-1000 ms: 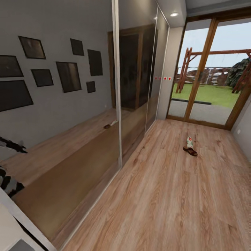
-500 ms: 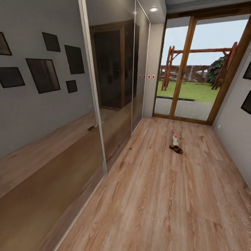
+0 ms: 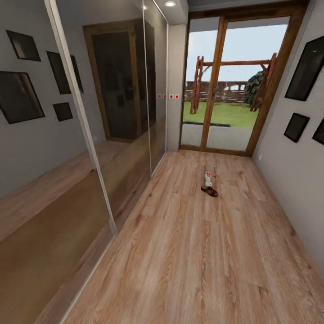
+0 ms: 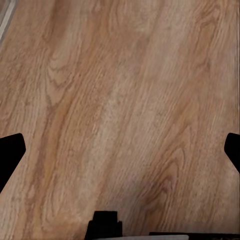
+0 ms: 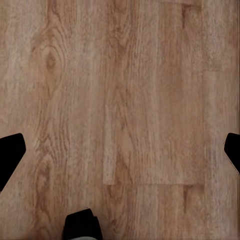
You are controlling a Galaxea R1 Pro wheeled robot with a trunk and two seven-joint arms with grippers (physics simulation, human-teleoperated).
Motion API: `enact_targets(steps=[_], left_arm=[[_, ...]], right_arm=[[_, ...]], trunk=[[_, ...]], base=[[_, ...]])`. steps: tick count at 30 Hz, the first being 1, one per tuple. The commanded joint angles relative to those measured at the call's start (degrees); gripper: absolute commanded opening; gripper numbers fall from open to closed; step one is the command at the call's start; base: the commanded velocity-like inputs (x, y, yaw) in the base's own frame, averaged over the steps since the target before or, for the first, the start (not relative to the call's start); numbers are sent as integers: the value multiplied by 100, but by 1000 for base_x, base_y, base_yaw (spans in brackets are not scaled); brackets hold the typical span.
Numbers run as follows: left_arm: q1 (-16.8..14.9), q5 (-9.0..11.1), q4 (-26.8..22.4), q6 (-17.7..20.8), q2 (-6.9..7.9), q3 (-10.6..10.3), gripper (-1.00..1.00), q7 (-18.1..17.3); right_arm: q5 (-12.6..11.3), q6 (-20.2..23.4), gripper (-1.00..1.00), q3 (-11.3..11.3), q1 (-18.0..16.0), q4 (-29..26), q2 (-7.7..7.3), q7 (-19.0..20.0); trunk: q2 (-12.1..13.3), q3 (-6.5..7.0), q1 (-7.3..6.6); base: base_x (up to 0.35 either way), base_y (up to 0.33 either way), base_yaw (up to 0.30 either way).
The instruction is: Pick up the two gym shoes and the two sandals from the corridor floor and place them onto the hallstand (shoe rack) in the corridor, making sure they are on the rack and not on the floor. Arrange them so the two gym shoes are next to each other and the two sandals are next to each other.
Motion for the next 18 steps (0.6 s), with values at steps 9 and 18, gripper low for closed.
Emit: enact_targets(steps=[9, 18], left_arm=[[-7, 11, 2, -17, 1, 8, 100, -3], [-10, 11, 2, -17, 8, 8, 100, -3]], right_arm=[[-55, -20, 100, 7, -6, 9, 14, -4], [-56, -20, 100, 7, -3, 12, 17, -6]], trunk=[[-2, -59, 3], [-2, -112, 3]], base=[[312, -59, -234], [333, -5, -234]])
